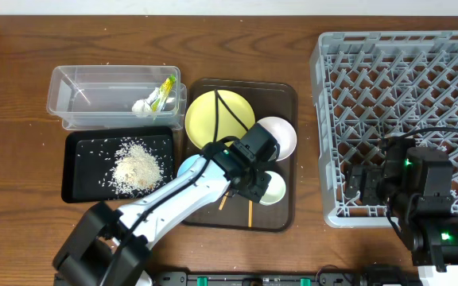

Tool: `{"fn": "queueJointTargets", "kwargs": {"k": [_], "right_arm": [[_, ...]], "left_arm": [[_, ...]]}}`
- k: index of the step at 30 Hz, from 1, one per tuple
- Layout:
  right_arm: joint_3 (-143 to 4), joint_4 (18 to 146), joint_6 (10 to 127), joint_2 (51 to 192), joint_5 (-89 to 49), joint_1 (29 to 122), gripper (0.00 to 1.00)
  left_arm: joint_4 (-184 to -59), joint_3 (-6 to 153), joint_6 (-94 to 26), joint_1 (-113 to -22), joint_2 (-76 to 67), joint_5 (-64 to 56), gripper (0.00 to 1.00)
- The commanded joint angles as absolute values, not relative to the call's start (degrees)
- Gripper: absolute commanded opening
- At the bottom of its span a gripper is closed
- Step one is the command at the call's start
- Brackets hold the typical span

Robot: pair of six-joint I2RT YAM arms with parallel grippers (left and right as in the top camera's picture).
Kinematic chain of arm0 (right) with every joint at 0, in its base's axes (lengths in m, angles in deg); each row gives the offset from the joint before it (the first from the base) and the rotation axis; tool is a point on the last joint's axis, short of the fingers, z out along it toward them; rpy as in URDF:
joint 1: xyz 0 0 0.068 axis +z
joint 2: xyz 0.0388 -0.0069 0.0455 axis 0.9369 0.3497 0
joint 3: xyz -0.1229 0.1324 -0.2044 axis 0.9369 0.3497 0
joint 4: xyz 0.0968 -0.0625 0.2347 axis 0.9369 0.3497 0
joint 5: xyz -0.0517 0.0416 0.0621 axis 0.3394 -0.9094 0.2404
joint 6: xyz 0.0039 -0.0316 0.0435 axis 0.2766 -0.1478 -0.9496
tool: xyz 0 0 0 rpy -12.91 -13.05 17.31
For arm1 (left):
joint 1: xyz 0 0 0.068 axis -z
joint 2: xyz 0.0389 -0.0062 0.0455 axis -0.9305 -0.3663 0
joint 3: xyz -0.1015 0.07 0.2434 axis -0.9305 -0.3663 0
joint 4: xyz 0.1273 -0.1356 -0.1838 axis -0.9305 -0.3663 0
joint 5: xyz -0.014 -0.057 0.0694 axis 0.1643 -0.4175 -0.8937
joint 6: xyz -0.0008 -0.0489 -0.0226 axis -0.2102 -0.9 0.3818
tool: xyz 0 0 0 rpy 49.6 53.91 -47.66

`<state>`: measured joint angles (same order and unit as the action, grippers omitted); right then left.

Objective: Sort waste into correct bins and load items into the dishwasher rack

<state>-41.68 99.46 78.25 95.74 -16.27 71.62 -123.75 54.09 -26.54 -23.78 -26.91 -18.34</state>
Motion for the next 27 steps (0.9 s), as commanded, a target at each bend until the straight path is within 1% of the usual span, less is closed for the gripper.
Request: {"fn": "queueJointTargets", "kwargs": {"k": [1, 5, 11, 16, 19, 22, 24, 27], "right_arm": [[-42.73, 99.57, 78.16, 95.65, -16.53, 72.08, 0.99], [-42.73, 99.54, 78.16, 95.65, -16.51, 72.08, 0.99], [-42.73, 97.01, 78.18, 95.65, -14.71, 72.08, 0.99], [-42.73, 88.57, 78.16, 95.68, -14.58, 72.08, 0.99], [-42.73, 84.55, 78.18, 96.57, -21.16, 72.08, 0.99], [-42.73, 83.46, 79.8, 98.65, -34.12, 72.08, 0.99], [-42.71, 84.35, 82.64, 100.77, -44.11, 72.08, 0.99], [-42.71, 86.78, 85.97, 104.4, -55.85, 72.1, 0.98]], "left_arm": [[-123.51, 53.47, -26.19, -23.81, -27.11, -18.69, 0.15], [-123.37, 53.8, -26.14, -24.0, -25.77, -18.73, 0.06], [-128.4, 55.86, -26.16, -28.15, -19.54, -18.67, 0.06], [-127.24, 55.94, -28.7, -37.09, -11.19, -16.75, 0.06], [-124.03, 55.92, -31.39, -44.61, -8.88, -9.01, 0.06], [-119.0, 55.75, -35.3, -51.76, -9.73, 4.98, 0.06], [-114.78, 55.38, -36.81, -54.71, -11.48, 15.47, 0.06], [-110.81, 55.35, -39.3, -56.61, -15.43, 27.71, 0.06]]}}
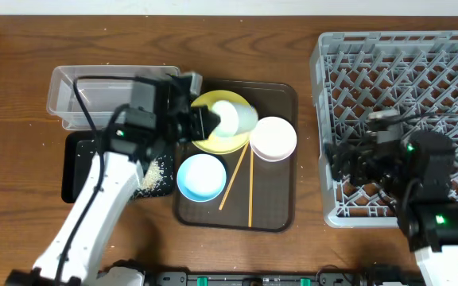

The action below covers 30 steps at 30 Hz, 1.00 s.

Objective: Sort waste into correct bins and load items into the dishwasher rack

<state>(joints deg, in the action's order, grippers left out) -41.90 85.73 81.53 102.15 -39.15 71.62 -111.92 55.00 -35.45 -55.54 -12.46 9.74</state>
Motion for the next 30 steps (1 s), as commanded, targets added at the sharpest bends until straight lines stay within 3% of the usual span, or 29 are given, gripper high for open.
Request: {"fn": "queueJointTargets", "kwargs": {"k": [1, 5, 9, 19, 25, 30], "right_arm": [[-42.71, 87.76, 87.71, 105.73, -59.43, 72.21, 0.97], [-42.69, 90.36, 94.82, 110.91, -69.12, 73.19, 0.94], [-42.69, 89.34, 97.94, 115.15, -73.9, 74.81, 0.93], [-42.69, 75.24, 97.62, 122.25, -75.67, 78.29, 0.82], [-42.69, 62.5, 93.53, 122.28, -77.38, 78.31, 0.91], [-42.71, 59.61, 93.29, 122.28, -80.15, 79.71, 0.85]], "left_arm": [[-109.95, 55.35, -39.93, -56.72, -16.88, 31.19, 0.06], [-107.07, 55.35, -41.86, -56.42, -22.04, 43.32, 0.06], [-106.98, 55.35, -42.89, -55.85, -25.31, 47.34, 0.06], [-106.96, 55.35, -42.84, -53.05, -26.36, 48.26, 0.06], [-106.98, 55.35, -42.91, -52.68, -26.36, 48.3, 0.06], [-106.96, 55.35, -43.98, -52.66, -26.36, 48.37, 0.06]]}}
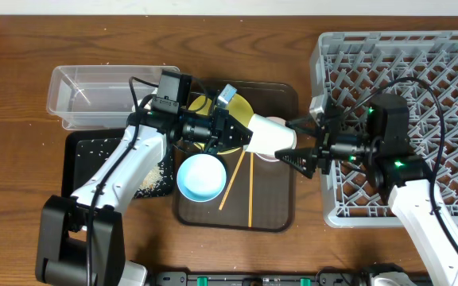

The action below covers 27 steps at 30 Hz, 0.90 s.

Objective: Sort waste into correct bins and load items into the dishwasher rack
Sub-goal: 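Hand the white cup from the left gripper to the right gripper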

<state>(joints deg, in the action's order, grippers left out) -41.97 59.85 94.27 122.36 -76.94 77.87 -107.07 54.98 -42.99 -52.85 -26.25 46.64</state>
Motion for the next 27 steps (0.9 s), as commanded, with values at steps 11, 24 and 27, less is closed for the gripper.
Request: {"fn": "queueJointTargets", "kwargs": {"k": [11, 24, 27], "right_arm": [[-42.69, 59.02, 93.31, 122.28, -79.72, 80.87, 0.73], [-42.69, 59.2, 93.18, 122.28, -79.45, 80.84, 0.47], [-42.71, 59.22, 90.93, 122.28, -76.96, 80.87, 0.43]], "left_arm": [[-106.54, 55.35, -46.34, -52.07, -26.36, 48.89, 0.06], [-106.54, 55.35, -45.6, -52.09, -26.36, 48.32, 0.11], [-106.74, 55.33, -41.73, -52.09, -26.36, 45.24, 0.26]]}}
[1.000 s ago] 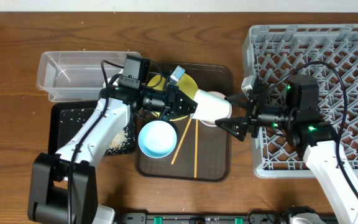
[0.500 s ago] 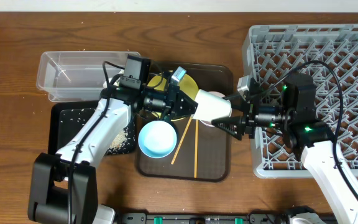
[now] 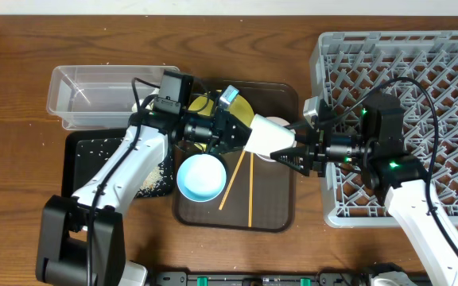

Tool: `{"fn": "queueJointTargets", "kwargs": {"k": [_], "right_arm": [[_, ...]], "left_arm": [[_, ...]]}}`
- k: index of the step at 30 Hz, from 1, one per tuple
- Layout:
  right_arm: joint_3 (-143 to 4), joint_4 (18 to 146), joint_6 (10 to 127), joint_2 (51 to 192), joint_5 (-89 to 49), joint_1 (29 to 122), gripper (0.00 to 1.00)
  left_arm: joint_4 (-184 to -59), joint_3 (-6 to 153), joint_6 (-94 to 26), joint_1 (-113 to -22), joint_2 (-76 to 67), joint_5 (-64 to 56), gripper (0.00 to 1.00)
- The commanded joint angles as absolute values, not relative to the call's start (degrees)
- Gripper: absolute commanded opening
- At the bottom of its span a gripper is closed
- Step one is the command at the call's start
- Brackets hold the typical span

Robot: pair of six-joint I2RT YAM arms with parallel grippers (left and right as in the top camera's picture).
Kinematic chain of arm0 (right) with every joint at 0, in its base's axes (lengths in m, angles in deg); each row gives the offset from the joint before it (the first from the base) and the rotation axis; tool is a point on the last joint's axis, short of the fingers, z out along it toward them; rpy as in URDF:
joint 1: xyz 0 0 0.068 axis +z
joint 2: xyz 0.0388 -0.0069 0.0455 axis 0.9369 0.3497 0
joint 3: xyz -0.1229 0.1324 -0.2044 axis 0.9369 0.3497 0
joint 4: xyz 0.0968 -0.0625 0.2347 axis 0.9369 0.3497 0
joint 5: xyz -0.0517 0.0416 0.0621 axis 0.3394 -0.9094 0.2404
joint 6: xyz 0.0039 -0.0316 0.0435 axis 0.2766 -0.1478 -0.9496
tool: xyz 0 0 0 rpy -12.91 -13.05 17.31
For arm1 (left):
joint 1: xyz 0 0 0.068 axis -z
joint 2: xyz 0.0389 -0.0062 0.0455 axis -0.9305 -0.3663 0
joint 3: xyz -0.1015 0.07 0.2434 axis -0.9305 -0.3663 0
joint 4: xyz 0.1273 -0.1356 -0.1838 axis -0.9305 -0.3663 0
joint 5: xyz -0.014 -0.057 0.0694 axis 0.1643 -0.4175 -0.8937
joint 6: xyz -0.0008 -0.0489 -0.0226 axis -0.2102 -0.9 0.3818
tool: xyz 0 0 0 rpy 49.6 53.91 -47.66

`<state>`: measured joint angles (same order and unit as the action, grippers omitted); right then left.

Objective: Sort waste into correct bins and load items into the dishwasher rack
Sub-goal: 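Hand the white cup from the left gripper to the right gripper, then carry the white cup with the right gripper over the grey rack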

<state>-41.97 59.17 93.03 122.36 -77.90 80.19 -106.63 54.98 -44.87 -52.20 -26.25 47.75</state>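
A pale green cup (image 3: pixel 267 137) hangs on its side above the brown tray (image 3: pixel 281 216), mouth end toward the right. My left gripper (image 3: pixel 241 131) is shut on its left end. From the rack side my right gripper (image 3: pixel 291 146) has come in, and its two fingers lie against the cup's right end, one on each side. On the tray are a yellow plate (image 3: pixel 207 107), a blue bowl (image 3: pixel 199 176) and two chopsticks (image 3: pixel 250 191). A white bowl is mostly hidden under the cup. The grey dishwasher rack (image 3: pixel 420 71) stands at the right.
A clear plastic bin (image 3: pixel 94 95) stands at the back left. In front of it a black tray (image 3: pixel 82 163) holds spilled rice (image 3: pixel 156 176). Both arms cross over the brown tray's middle.
My right gripper has moved a little left, from open just short of the cup to fingers narrowed onto its right end. The left gripper still holds the cup in about the same place.
My left gripper was down at the green cup at the tray's front right, with the right arm back by the rack. Then the left held the cup over the yellow plate. Then it held it sideways toward the open right gripper, which now grips it.
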Motion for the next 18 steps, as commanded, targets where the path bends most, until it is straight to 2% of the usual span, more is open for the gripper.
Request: {"fn": "queueJointTargets", "kwargs": {"k": [1, 7, 13, 18], "right_arm": [[-42.69, 59.24, 89.68, 122.28, -75.32, 80.87, 0.41], [-42.75, 60.94, 85.27, 121.93, -63.13, 80.76, 0.28], [-44.98, 68.29, 85.18, 118.6, -49.79, 80.43, 0.12], [-52.44, 81.64, 85.13, 114.95, -40.33, 77.74, 0.05]], "left_arm": [[-107.64, 55.33, -40.52, -52.09, -26.36, 42.6, 0.28], [-116.86, 55.35, -35.06, -52.18, -26.1, 18.53, 0.43], [-123.16, 55.35, -30.84, -54.08, -20.81, 4.15, 0.48], [-127.24, 55.35, -30.36, -56.5, -13.29, -4.07, 0.53]]}}
